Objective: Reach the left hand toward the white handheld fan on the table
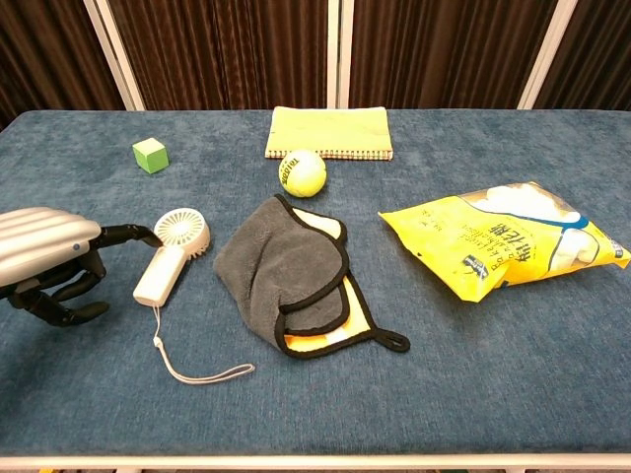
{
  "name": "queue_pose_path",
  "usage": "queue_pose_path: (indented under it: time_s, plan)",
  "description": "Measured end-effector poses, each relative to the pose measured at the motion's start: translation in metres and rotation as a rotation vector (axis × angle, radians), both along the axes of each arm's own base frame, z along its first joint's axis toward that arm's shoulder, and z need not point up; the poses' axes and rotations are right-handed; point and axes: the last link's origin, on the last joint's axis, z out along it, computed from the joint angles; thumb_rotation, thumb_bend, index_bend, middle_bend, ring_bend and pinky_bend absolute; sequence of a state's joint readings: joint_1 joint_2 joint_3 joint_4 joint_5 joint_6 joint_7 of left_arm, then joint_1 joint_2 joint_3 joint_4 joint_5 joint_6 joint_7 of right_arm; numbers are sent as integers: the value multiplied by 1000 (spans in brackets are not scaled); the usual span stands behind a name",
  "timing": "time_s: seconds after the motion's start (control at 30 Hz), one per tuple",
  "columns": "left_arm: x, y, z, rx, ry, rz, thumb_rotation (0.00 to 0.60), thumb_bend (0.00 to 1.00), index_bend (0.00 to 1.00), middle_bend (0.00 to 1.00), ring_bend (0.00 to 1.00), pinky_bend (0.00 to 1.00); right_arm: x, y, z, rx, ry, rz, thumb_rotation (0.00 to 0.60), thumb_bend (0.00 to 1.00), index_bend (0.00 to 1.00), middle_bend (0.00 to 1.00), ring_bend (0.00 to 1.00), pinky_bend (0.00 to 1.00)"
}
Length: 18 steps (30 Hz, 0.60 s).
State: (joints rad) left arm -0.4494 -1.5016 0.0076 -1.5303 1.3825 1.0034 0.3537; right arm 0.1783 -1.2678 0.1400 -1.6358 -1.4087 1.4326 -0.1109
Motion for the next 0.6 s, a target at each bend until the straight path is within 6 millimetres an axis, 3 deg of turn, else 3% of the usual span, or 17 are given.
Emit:
queue_pose_path:
  time_s: [0.6]
  plan:
    - [1,0,-1,2,32,-23,600,380,139,824,819,736,-1,-1,-1,8,4,-6,600,353,0,0,0,0]
